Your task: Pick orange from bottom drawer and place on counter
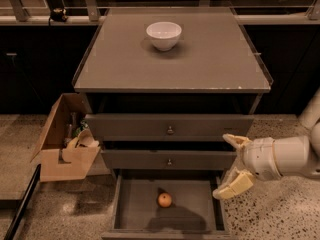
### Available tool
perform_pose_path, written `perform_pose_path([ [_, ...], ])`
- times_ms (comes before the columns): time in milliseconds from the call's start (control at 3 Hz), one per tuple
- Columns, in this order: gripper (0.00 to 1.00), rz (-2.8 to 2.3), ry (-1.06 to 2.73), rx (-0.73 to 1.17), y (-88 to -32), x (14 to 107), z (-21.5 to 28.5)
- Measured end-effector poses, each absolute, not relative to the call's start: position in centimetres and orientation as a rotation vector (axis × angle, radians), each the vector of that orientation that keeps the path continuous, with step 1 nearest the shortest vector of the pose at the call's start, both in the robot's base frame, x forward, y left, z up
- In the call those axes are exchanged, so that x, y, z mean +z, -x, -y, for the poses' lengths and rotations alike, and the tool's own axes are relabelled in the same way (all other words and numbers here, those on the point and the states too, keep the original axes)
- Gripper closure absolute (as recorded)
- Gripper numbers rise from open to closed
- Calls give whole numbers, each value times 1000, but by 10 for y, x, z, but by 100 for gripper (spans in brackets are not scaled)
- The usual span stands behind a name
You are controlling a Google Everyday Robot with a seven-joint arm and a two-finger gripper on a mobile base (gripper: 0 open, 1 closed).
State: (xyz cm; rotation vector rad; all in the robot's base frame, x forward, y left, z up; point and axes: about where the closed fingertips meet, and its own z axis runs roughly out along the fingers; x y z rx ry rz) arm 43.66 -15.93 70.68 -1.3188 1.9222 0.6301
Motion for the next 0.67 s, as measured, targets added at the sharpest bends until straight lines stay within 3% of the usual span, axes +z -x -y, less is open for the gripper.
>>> perform_pose_path([
  [667,0,-1944,1260,562,-444,660,161],
])
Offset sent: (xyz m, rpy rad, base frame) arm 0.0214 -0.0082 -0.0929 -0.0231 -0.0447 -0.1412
